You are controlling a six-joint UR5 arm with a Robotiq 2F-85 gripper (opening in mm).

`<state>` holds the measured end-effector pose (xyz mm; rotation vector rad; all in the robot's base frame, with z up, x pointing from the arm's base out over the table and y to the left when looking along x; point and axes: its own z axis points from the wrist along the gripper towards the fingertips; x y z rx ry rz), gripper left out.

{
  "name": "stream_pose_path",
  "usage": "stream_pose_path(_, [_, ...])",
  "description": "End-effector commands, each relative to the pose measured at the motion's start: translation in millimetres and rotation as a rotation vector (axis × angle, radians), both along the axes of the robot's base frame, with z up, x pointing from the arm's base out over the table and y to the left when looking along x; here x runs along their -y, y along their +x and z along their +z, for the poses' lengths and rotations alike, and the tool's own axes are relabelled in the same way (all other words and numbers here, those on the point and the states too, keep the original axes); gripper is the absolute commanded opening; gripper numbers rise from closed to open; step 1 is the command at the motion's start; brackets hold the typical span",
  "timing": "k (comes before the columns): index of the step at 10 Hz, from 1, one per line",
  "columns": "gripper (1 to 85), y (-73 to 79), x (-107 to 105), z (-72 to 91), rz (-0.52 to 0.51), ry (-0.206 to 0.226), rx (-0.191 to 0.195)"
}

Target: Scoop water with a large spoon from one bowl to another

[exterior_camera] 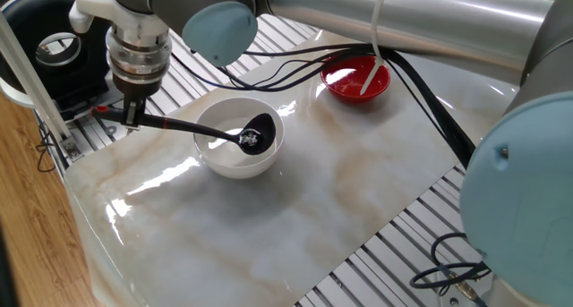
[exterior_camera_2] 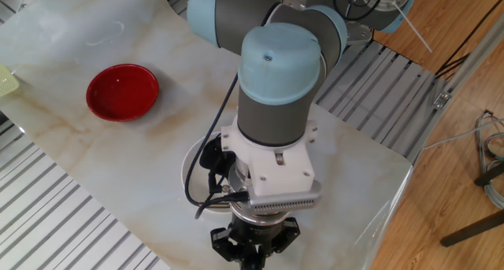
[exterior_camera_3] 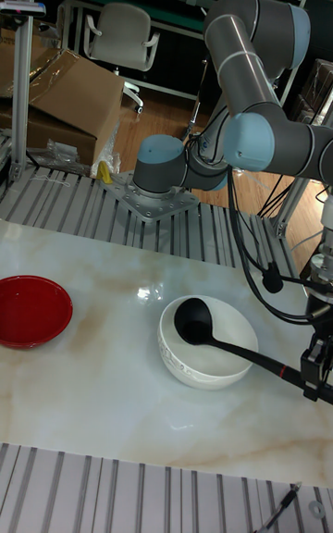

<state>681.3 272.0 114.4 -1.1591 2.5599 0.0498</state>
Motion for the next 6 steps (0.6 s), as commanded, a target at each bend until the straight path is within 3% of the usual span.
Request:
stream_pose_path(1, [1.3, -0.4, 0.6, 1.1, -0.004, 0.008, -0.005])
stream_pose_path(6, [32.0, -2.6, 3.1, 1.4, -0.007, -0.001, -0.012])
